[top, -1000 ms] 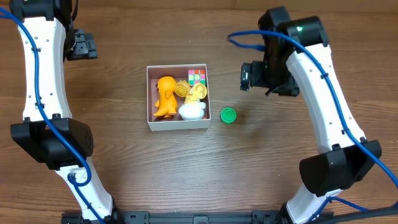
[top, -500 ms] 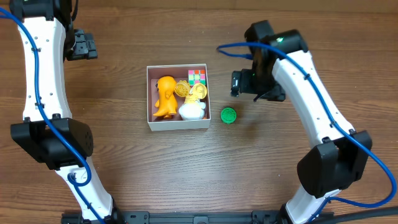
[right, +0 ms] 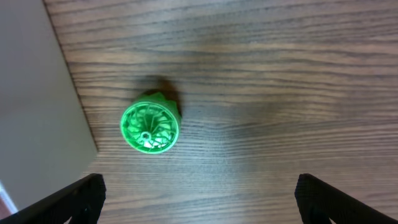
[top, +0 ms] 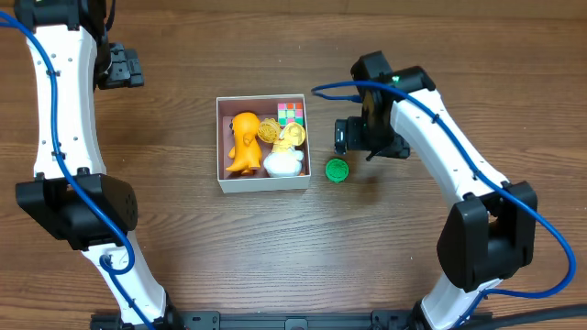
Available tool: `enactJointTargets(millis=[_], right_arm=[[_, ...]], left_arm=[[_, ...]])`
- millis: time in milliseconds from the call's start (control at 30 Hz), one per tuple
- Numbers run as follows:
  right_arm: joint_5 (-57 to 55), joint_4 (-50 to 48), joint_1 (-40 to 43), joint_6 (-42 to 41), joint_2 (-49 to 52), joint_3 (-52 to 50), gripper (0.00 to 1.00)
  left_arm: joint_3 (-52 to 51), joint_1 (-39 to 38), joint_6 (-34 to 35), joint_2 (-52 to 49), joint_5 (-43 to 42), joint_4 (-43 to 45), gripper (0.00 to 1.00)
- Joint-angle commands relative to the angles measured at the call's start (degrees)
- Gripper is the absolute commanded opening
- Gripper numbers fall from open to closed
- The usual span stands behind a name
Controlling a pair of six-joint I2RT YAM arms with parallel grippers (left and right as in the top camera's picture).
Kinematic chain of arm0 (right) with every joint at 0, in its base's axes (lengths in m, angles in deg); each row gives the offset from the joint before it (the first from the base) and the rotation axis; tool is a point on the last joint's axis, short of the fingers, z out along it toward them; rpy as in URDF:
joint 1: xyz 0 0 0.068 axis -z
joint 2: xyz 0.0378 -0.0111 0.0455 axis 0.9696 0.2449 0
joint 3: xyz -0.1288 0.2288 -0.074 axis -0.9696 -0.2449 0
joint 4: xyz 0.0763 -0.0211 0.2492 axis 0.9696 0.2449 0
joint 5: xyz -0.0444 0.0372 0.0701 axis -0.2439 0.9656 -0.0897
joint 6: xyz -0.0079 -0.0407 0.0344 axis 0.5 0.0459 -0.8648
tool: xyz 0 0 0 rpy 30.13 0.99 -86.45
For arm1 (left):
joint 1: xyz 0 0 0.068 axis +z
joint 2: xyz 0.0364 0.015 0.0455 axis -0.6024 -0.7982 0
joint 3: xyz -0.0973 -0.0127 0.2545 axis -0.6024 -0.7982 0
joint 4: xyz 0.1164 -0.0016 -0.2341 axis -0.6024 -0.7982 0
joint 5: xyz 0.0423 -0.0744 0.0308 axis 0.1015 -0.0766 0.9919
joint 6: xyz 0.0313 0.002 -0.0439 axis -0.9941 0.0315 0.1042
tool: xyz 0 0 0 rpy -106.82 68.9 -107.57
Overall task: Pack container
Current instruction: 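Move the right gripper left toward the green coin, then lower the right gripper onto the green coin and close on it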
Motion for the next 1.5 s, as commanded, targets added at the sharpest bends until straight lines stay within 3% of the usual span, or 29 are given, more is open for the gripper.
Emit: enactJointTargets(millis=[0, 233, 1000, 1167, 1300, 1400, 1467], right_arm=[[-0.13, -1.75, -1.18, 0.24, -0.59, -2.54, 1.00], [4.22, -5.79, -2.19, -1.09, -0.59, -5.46, 1.00], [4.15, -8.66, -2.29, -32.02, -0.59, -7.69, 1.00], [14.25, -14.14, -2.29, -31.98, -0.59, -8.26, 1.00], [14.43, -16.57, -2.29, -32.15, -0.59, -8.26, 1.00], [7.45, -11.23, -2.29, -45.57, -0.59, -8.26, 1.00], [4.61, -9.46, -2.29, -49.05, -0.59, -8.26, 1.00]], left_arm=[[1.07, -0.02, -1.09, -0.74, -0.39, -0.09, 1.00], [1.07, -0.02, -1.09, -0.74, -0.39, -0.09, 1.00], [1.07, -0.02, -1.09, -0.74, -0.39, -0.09, 1.00], [1.07, -0.02, -1.09, -0.74, -0.39, -0.09, 1.00], [1.07, -0.02, -1.09, -0.74, -0.39, -0.09, 1.00], [1.07, -0.02, -1.09, -0.74, -0.39, -0.09, 1.00], [1.07, -0.02, -1.09, -0.74, -0.39, -0.09, 1.00]])
